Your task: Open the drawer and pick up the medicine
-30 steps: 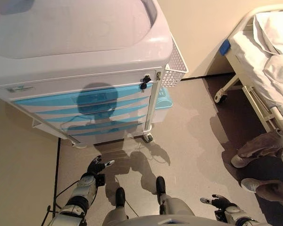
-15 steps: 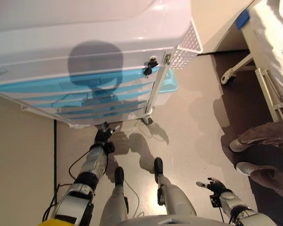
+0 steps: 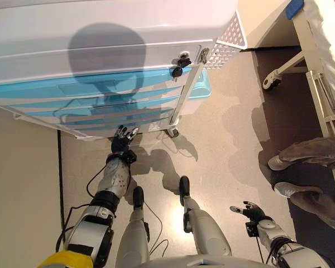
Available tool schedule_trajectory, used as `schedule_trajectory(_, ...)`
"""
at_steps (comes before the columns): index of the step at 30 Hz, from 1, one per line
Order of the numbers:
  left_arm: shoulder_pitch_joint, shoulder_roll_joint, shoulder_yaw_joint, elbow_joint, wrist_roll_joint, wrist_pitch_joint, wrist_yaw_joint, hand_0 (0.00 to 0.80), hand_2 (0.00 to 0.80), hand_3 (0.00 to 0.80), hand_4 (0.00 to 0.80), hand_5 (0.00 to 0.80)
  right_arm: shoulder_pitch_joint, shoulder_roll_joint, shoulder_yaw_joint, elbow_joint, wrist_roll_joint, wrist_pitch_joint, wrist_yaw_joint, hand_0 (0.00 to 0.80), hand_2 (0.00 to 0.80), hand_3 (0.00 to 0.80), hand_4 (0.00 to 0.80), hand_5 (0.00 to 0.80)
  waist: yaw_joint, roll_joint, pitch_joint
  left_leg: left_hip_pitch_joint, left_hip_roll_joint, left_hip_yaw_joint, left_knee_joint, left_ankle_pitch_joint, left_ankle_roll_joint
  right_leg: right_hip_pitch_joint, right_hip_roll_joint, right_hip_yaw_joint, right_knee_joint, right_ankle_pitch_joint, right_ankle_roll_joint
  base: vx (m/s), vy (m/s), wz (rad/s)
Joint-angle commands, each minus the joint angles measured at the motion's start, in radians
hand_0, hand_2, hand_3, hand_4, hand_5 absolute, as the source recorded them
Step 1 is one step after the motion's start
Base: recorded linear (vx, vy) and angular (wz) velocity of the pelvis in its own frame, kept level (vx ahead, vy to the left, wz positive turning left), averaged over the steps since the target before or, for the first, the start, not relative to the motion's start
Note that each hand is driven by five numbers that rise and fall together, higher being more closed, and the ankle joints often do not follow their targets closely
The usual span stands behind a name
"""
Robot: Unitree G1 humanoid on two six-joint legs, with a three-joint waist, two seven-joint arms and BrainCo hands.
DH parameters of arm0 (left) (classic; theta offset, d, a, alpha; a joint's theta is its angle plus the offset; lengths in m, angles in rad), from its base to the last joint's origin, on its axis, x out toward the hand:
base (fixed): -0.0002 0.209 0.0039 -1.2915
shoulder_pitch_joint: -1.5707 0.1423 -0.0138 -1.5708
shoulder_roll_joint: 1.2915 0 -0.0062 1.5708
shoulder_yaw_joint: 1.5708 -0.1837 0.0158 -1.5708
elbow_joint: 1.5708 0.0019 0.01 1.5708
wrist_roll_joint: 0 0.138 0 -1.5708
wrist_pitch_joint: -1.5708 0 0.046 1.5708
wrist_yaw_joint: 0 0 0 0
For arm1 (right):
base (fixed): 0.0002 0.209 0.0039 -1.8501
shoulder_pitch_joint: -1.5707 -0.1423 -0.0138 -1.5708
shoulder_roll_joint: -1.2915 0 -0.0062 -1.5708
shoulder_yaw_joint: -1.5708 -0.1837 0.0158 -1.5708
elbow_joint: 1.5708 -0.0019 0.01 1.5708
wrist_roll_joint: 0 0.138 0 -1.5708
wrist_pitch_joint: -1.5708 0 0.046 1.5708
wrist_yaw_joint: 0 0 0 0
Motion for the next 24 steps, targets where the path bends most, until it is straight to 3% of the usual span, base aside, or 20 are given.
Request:
schedule_trajectory(1, -0.052, 0.018, 0.032, -0.04, -0.056, -0.06, -0.044, 0.0, 0.0, 0.0, 0.0, 0.0, 0.028, -0.004, 0.046, -0.008, 0.024, -0.024, -0.002, 0.0, 0.0, 0.0, 0.0, 0.0, -0.011, -0.056, -0.057, -0.108, -0.049, -0.052, 0.132, -0.053, 0.046, -0.073, -0.013, 0.008, 0.138, -0.064, 0.048, -0.03, -0.019, 0.0)
schedule_trajectory(24, -0.094, 0.043, 0.091, -0.057, -0.241, -0.09, -0.159, 0.0, 0.0, 0.0, 0.0, 0.0, 0.029, -0.005, 0.055, -0.002, 0.015, -0.034, 0.031, 0.0, 0.0, 0.0, 0.0, 0.0, -0.007, -0.087, -0.037, -0.089, -0.044, -0.054, 0.126, -0.053, 0.043, -0.052, -0.01, 0.006, 0.124, -0.052, 0.049, 0.0, 0.0, 0.0)
